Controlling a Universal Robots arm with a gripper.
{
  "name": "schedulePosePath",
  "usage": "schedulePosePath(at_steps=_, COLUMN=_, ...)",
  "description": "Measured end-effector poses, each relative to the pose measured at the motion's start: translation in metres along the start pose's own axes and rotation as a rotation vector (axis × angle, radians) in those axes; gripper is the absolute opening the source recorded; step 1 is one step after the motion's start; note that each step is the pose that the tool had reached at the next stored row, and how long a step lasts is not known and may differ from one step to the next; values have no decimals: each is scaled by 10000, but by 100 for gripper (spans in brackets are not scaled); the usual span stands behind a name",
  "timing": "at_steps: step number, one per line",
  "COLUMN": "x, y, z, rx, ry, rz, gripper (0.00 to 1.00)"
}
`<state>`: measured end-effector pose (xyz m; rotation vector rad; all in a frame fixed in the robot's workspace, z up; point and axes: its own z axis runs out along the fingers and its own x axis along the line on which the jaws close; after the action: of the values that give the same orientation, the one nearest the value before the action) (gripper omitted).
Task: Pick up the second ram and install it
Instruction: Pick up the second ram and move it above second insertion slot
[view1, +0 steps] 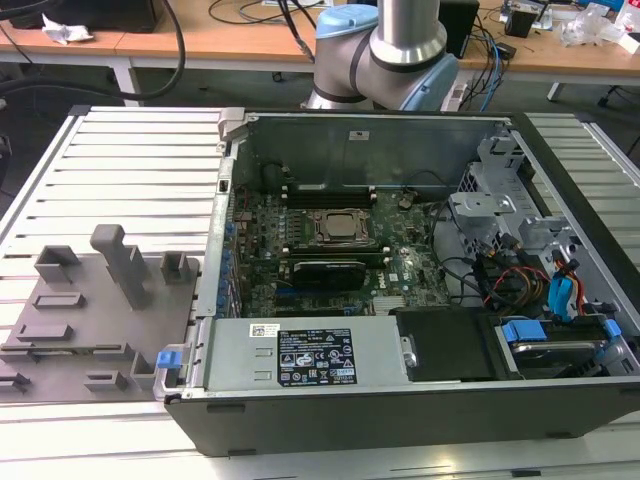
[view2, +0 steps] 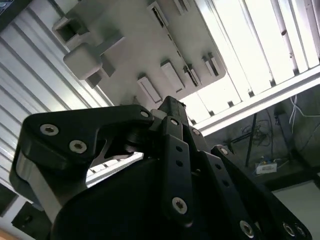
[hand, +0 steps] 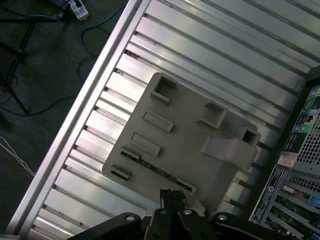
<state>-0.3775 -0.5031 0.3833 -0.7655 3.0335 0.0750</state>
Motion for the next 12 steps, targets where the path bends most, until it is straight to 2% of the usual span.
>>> schedulePosePath(at_steps=4, x=0, y=0, z=0, rx=-24, ry=46, rz=-1050, gripper=11)
schedulePosePath(at_steps=12, x=0, y=0, z=0, rx=-50, ry=93, rz=-2141, gripper=11)
